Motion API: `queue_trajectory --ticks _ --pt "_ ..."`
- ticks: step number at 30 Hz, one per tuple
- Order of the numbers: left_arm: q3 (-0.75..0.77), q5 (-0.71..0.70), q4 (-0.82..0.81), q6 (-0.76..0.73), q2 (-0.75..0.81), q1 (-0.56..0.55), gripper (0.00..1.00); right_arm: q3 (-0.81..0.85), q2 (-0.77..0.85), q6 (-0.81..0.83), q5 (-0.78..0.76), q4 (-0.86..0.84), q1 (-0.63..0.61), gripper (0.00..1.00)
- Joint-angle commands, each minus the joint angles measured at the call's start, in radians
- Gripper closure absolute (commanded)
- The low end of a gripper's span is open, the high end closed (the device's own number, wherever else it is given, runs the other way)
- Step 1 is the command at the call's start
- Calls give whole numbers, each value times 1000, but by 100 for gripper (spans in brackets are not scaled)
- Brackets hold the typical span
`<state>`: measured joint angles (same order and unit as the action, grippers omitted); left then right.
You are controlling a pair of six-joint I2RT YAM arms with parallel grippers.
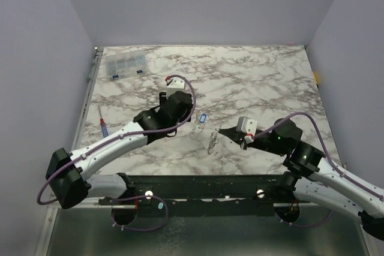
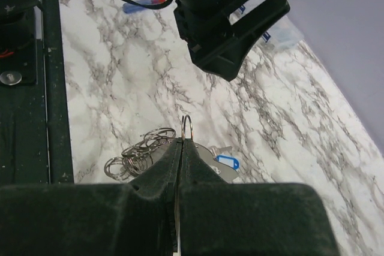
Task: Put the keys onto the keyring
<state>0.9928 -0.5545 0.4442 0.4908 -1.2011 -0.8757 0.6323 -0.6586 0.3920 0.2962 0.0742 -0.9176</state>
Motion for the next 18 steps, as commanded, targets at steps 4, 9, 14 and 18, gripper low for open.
queue_trajectory --ticks 4,9,14,18 --pt "62 34 -25 -102 -188 7 37 16 37 -43 -68 87 -9 100" --pt "150 101 -54 -152 -318 10 37 28 65 -53 -117 137 -9 99" --pt "213 145 -97 -199 -423 14 37 34 86 -75 -135 167 -9 99" --pt "233 216 -112 -259 -458 13 40 38 104 -65 -139 202 -9 99"
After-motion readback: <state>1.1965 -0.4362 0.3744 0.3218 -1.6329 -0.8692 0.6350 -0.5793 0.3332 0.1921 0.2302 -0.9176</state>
